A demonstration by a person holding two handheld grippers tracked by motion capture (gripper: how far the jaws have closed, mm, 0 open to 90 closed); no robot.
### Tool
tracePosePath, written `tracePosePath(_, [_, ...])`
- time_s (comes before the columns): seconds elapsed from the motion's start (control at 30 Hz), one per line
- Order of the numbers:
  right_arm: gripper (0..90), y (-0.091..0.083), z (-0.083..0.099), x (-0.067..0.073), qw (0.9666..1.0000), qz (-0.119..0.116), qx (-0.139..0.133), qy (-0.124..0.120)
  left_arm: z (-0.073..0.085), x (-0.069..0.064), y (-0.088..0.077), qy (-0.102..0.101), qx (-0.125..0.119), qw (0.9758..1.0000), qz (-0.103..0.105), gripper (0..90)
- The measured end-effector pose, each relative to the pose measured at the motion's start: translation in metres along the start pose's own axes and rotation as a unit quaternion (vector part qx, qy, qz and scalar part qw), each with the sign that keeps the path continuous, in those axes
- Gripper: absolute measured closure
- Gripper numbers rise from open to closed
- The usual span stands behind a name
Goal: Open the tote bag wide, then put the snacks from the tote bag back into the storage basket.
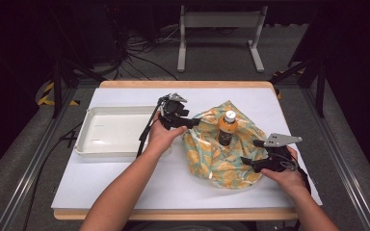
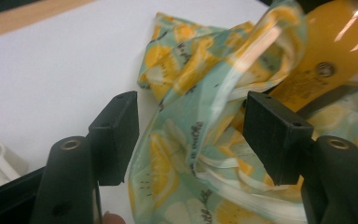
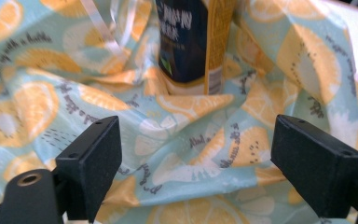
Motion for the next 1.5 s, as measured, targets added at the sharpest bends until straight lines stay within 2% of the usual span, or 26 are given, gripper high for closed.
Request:
tracePosePath(0.17, [17.1, -0.005, -0.004, 0.0, 0.9998, -0.001, -0.022, 0.002, -0.004, -0.007, -0.019, 0.01, -0.046, 0.9985, 0.025, 37.0])
tracePosePath(0.23, [17.2, -0.007, -0.004, 0.0, 0.9996, 0.0, -0.029, 0.003, -0.005, -0.009, -0.025, 0.019, -0.059, 0.9974, 0.035, 37.0])
tracePosePath(0.3, [17.2, -0.008, -0.005, 0.0, 0.9994, -0.001, -0.034, 0.003, -0.005, -0.01, -0.028, 0.027, -0.065, 0.9968, 0.037, 37.0])
tracePosePath(0.37, [17.3, -0.01, -0.006, 0.0, 0.9991, -0.001, -0.042, 0.004, -0.005, -0.015, -0.035, 0.028, -0.08, 0.995, 0.053, 37.0])
tracePosePath(0.47, [17.4, -0.013, -0.007, 0.0, 0.9985, -0.006, -0.054, 0.004, -0.005, -0.02, -0.041, 0.036, -0.094, 0.9929, 0.063, 37.0])
tracePosePath(0.53, [17.4, -0.014, -0.008, 0.001, 0.9977, -0.014, -0.065, 0.005, -0.005, -0.022, -0.042, 0.039, -0.092, 0.9929, 0.064, 37.0])
tracePosePath(0.7, [17.4, -0.018, -0.011, 0.004, 0.9958, -0.019, -0.089, -0.005, -0.008, -0.028, -0.045, 0.036, -0.108, 0.9901, 0.082, 37.0])
tracePosePath(0.8, [17.5, -0.021, -0.013, 0.007, 0.9944, -0.02, -0.104, -0.01, -0.01, -0.032, -0.044, 0.035, -0.111, 0.9893, 0.088, 37.0])
tracePosePath(1.17, [18.2, -0.025, -0.016, 0.012, 0.9924, -0.024, -0.119, -0.019, -0.026, -0.048, -0.038, 0.047, -0.125, 0.9845, 0.114, 36.2])
tracePosePath(1.23, [18.3, -0.025, -0.016, 0.013, 0.9922, -0.024, -0.121, -0.02, -0.028, -0.052, -0.036, 0.049, -0.124, 0.9842, 0.116, 35.9])
tracePosePath(1.37, [18.4, -0.028, -0.018, 0.015, 0.9918, -0.02, -0.123, -0.025, -0.037, -0.067, -0.025, 0.073, -0.116, 0.9835, 0.118, 34.9])
tracePosePath(1.5, [18.4, -0.03, -0.017, 0.016, 0.9918, -0.018, -0.123, -0.027, -0.043, -0.074, -0.017, 0.079, -0.116, 0.9838, 0.112, 35.0])
Point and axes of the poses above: each handheld gripper's, and its own axes: y roughly forward along the jaws, z roughly out of its underside, x roughly to its left, the point moved 4 cm from there along y, roughly forward along the jaws, and after that the axes turned 8 degrees about -z, right-handed, at the moved point
